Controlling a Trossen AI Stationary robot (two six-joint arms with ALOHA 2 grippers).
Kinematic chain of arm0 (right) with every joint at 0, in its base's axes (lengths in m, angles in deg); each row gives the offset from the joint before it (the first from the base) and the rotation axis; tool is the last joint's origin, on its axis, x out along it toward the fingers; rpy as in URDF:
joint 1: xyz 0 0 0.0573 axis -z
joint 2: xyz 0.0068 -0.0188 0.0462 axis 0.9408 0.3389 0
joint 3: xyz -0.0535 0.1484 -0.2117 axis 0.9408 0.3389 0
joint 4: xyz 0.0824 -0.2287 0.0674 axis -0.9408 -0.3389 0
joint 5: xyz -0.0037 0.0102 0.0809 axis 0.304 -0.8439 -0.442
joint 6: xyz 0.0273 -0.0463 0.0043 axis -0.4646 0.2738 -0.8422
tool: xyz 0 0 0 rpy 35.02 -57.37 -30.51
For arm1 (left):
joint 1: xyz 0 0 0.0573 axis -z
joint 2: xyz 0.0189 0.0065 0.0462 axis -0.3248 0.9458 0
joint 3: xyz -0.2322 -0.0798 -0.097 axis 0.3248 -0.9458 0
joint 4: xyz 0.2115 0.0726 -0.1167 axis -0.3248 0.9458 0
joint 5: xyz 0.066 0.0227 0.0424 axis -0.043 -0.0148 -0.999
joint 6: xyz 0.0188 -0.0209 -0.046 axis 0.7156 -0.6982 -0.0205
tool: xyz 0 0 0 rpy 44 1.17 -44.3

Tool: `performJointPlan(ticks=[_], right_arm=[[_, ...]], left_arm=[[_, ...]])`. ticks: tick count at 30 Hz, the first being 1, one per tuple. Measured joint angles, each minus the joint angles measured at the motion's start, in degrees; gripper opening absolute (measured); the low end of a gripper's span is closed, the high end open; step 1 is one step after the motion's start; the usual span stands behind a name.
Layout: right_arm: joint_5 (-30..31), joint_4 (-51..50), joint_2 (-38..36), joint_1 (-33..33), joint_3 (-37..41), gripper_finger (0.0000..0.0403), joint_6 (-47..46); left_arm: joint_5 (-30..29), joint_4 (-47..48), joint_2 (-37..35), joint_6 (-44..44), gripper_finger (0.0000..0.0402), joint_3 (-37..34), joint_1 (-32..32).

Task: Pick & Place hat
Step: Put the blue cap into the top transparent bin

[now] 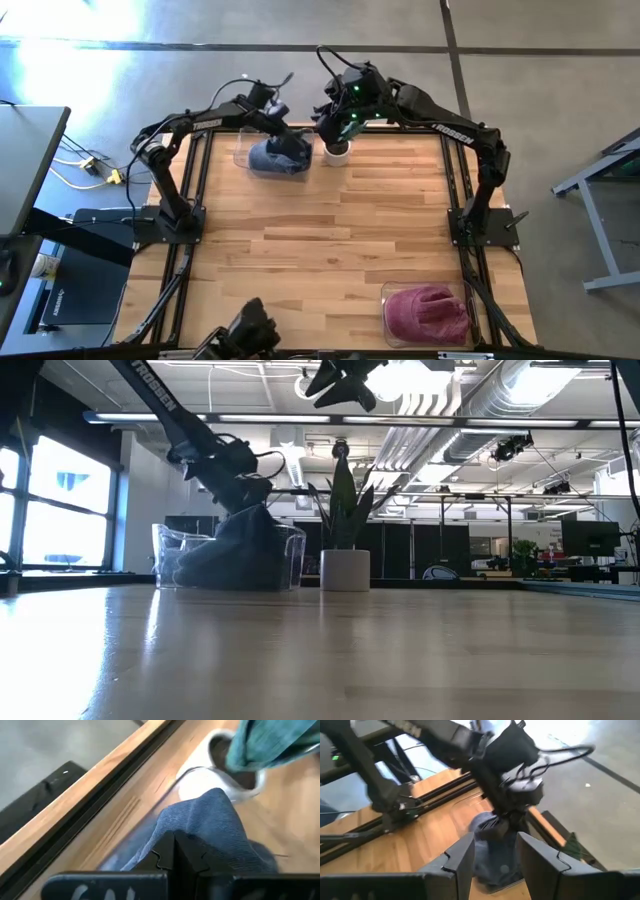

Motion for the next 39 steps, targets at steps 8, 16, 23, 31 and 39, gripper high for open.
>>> performJointPlan(ticks=[8,16,23,31,39], right_arm=[[2.34,0.03,0.0,0.0,0.0,0.0142,-0.03],[2.37,0.02,0.0,0.0,0.0,0.0142,-0.7],[1.76,-0.02,0.0,-0.01,0.0,0.0142,-1.59],[0.94,0.03,0.0,-0.02,0.0,0.0142,-1.21],[0.72,0.05,0.0,-0.03,0.0,0.0142,-3.32]], left_arm=[[-4.75,1.19,2.06,2.63,0.0,0.82,0.96],[-8.84,24.01,-5.57,8.61,0.0,11.17,0.73],[-1.2,39.31,-13.41,15.53,0.0,9.56,3.49],[-0.42,27.63,-15.13,13.63,0.0,-2.72,11.5],[-16.02,11.0,-13.89,9.62,0.0,-11.34,15.4]])
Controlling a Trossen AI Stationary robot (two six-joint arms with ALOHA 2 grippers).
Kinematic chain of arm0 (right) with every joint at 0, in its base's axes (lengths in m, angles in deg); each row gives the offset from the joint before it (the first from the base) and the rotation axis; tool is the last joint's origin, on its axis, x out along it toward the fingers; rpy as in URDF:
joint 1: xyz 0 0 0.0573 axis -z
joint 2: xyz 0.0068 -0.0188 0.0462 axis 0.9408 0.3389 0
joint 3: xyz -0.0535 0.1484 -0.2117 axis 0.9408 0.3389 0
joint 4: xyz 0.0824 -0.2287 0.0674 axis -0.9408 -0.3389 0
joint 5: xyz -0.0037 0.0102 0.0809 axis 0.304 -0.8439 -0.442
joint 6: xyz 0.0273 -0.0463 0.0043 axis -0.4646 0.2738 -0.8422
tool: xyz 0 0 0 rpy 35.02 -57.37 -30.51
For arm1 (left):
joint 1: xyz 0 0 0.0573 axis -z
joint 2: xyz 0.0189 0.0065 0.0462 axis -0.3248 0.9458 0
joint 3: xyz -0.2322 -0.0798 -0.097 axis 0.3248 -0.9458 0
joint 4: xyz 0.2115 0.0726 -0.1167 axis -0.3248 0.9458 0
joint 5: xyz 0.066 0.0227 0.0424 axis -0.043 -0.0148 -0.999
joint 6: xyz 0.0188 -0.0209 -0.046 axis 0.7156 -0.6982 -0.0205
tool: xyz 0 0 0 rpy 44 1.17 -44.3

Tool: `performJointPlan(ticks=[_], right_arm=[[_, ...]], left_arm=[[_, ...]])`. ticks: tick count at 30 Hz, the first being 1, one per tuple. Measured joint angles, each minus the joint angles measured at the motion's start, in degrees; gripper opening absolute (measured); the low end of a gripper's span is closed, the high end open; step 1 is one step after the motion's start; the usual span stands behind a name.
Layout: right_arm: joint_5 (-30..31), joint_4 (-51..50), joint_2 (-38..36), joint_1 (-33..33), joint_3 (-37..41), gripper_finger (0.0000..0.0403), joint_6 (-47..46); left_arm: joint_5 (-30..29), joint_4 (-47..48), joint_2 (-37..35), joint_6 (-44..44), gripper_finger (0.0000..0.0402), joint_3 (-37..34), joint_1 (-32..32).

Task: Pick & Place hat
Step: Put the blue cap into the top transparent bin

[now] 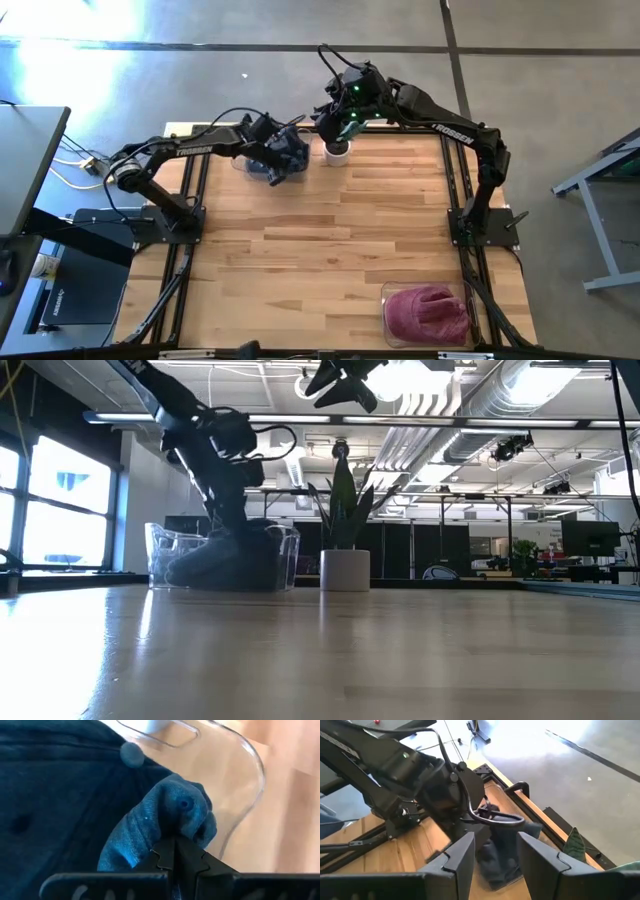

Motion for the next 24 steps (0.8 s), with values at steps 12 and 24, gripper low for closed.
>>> performJointPlan(ticks=[12,24], right_arm=[[-0.22,1.98,-0.03,-1.37,0.0,0.0142,-0.95],[2.71,-5.93,-5.48,-2.3,-0.04,0.0142,-0.9]], left_arm=[[2.75,1.46,-1.72,-1.97,0.0,0.11,-0.24],[1.41,9.58,-8.98,-5.2,0.0,5.08,-9.56]])
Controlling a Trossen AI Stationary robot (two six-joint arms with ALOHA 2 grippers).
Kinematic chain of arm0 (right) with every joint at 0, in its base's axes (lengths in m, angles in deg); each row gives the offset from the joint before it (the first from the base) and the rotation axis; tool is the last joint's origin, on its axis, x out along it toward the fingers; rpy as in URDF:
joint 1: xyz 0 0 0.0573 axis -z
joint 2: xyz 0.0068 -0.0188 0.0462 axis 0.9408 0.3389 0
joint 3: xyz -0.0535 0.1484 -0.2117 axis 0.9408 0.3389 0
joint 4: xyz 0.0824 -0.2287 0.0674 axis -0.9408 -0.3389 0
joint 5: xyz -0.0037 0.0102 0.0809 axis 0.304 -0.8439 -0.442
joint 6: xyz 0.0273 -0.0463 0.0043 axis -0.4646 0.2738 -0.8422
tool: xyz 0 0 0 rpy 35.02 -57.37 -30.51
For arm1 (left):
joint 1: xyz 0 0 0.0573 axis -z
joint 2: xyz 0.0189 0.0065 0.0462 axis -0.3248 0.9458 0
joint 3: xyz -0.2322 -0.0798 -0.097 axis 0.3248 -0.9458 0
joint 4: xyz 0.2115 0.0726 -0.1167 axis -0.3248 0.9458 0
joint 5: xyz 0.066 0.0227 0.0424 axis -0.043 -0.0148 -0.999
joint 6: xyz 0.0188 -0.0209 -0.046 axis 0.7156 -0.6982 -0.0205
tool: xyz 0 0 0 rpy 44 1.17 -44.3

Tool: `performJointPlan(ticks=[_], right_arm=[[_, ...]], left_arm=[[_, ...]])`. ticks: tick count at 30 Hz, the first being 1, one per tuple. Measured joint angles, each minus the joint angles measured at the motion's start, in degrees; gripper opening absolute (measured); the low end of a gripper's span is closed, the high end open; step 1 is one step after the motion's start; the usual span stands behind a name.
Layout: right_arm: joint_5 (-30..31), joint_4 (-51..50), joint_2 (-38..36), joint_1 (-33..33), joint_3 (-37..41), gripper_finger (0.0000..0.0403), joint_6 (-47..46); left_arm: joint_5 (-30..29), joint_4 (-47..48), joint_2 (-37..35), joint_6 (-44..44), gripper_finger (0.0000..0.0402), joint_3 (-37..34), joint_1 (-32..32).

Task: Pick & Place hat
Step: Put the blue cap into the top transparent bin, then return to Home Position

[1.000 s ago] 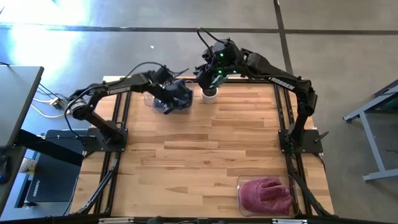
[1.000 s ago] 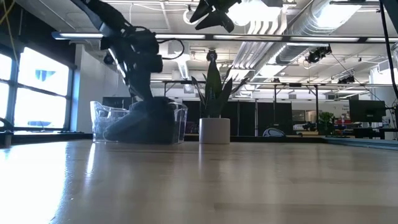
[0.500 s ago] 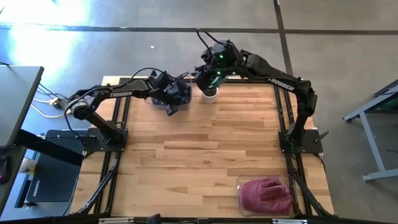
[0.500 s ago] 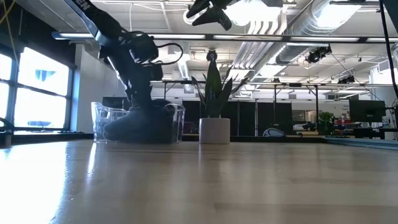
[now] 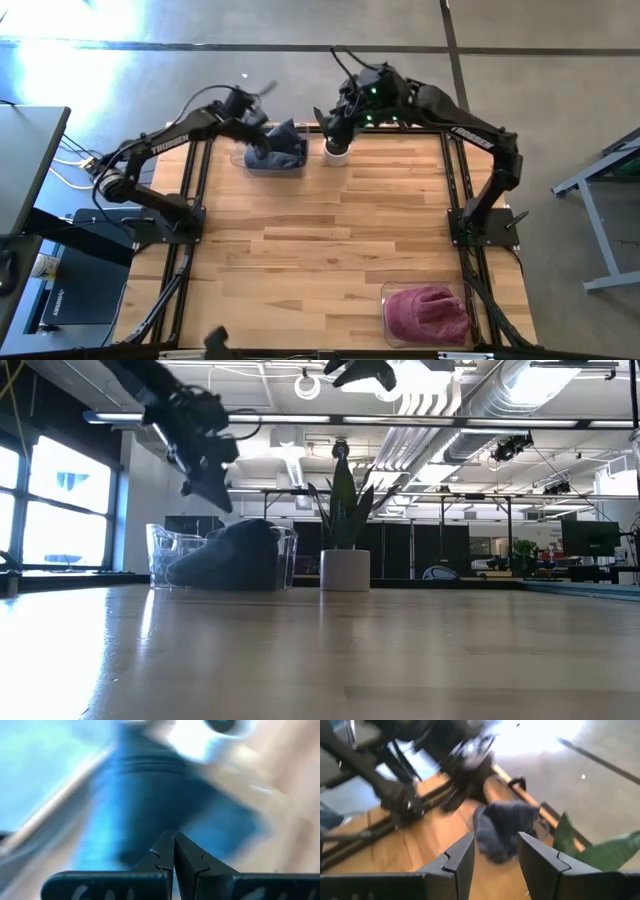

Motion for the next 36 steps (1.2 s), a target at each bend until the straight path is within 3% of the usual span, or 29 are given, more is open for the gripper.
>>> performJointPlan(ticks=[4,10,15,20,24,29,33,36], right_arm=[[1.17,-5.11,-1.94,-3.1,0.02,0.0142,-1.26],[4.14,-9.5,-5.46,-9.71,0.01,0.0142,-4.52],[6.98,-13.6,-9.59,-15.43,0.04,0.0142,-6.62],[4.3,-15.11,-15.75,-19.89,4.6,0.0142,-7.88],[3.5,-9.97,-25.43,-22.41,17.5,0.0141,-12.2],[4.57,2.84,-44.15,-24.92,39.96,0.0141,-18.78],[3.99,28.51,-58.88,-27.75,63.52,0.0138,-20.49],[6.29,49.69,-64.37,-27.95,80.68,0.0121,-14.32]], left_arm=[[1.29,-8.49,2.37,-0.34,0.0,-4.75,-6.7],[6.42,-17.14,5.72,0.67,0.0,-8.98,-9.19],[6.85,-14.45,4.91,2.69,0.0,-7.94,-8.34],[6.81,-8.6,-2.96,2.84,0.0,-5.2,-8.25],[7.77,-4.91,-11.73,0.51,0.0,-4.11,-6.24],[8.27,-1.26,-22.72,-6.96,0.0,-3.95,-1.17],[8.16,-0.46,-29.33,-13.29,0.0,-3.95,3.32],[8.14,-0.45,-31.7,-18.44,0.0,-3.95,6.74]])
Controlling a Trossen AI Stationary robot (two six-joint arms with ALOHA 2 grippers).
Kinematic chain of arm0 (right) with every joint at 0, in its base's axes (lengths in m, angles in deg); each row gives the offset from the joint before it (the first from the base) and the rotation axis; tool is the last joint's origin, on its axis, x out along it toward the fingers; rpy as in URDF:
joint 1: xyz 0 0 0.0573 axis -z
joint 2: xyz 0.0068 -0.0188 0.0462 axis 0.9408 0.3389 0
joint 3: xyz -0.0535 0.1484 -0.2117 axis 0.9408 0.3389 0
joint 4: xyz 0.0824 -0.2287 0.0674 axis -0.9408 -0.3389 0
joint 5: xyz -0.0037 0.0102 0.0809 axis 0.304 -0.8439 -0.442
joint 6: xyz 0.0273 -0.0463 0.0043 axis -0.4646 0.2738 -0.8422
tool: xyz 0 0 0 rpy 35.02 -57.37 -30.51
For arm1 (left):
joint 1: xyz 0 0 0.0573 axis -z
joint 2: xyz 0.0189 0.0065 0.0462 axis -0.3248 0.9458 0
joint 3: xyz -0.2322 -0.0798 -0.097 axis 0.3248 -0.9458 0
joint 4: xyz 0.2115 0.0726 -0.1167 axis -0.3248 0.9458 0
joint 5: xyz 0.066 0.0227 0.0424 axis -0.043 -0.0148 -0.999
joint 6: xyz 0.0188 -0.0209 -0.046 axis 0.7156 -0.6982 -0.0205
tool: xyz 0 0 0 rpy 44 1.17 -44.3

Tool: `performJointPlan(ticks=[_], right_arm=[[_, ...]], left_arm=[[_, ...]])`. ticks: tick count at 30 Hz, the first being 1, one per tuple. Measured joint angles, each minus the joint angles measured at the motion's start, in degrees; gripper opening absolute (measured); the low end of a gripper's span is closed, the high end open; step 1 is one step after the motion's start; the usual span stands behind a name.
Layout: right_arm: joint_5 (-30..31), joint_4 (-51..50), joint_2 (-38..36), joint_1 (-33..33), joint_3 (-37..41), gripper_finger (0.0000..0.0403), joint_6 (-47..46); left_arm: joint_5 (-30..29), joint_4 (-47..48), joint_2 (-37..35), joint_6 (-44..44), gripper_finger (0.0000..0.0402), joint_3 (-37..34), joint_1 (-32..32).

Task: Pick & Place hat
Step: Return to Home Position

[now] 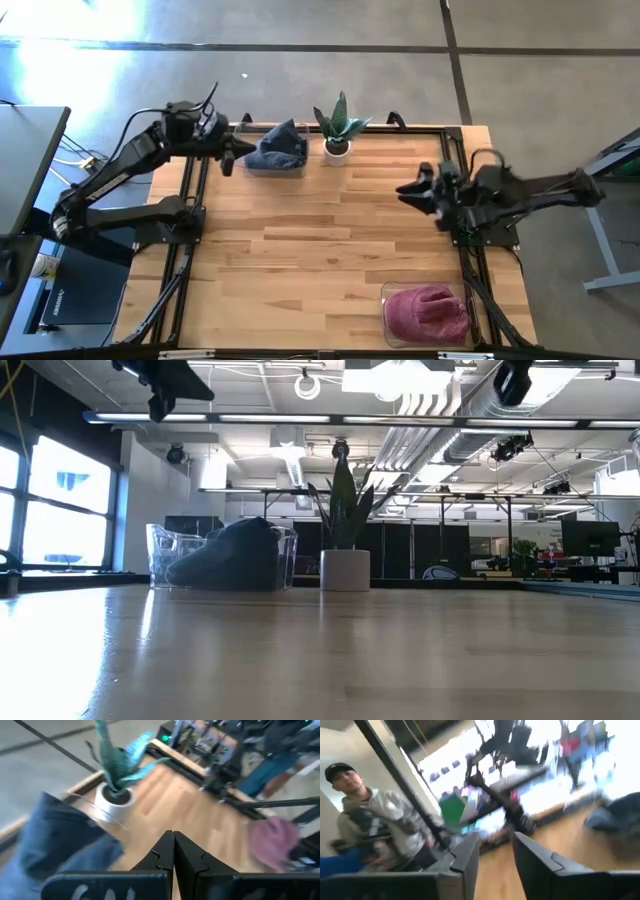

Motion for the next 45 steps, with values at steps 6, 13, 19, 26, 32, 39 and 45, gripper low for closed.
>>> performJointPlan(ticks=[6,13,19,26,32,39,45], right_arm=[[-6.27,34.07,-0.94,9.45,22.6,0.003,6.22],[-18.97,49.11,-1.0,19.94,32.87,0.0019,4.27],[-21.06,43.65,-1.0,21.9,33.77,0.0006,7.12],[-17.57,26.61,-3.92,18.54,33.77,0.0003,10.54],[-13.93,21.71,-5.78,18.52,33.78,0.0003,11.77],[-11.85,21.31,-5.8,18.52,33.79,0.0004,7.38],[-11.85,21.31,-5.8,18.52,33.79,0.0014,7.29]], left_arm=[[-0.05,1.37,-1.18,-8.56,0.0,-0.02,5.7],[-0.24,4.29,-1.16,-17.69,0.0,-0.04,9.81],[-7.26,5.16,-1.16,-19.46,0.0,-0.04,14.4],[-16.18,5.58,-2.54,-18.98,0.0,-0.07,21.11],[-22.34,8.41,-6.14,-18.74,0.0,-0.07,25.09],[-26.66,9.82,-11.64,-18.67,0.0,-0.07,26.34],[-27.06,9.98,-13.55,-15.03,0.0,-0.07,26.32]])
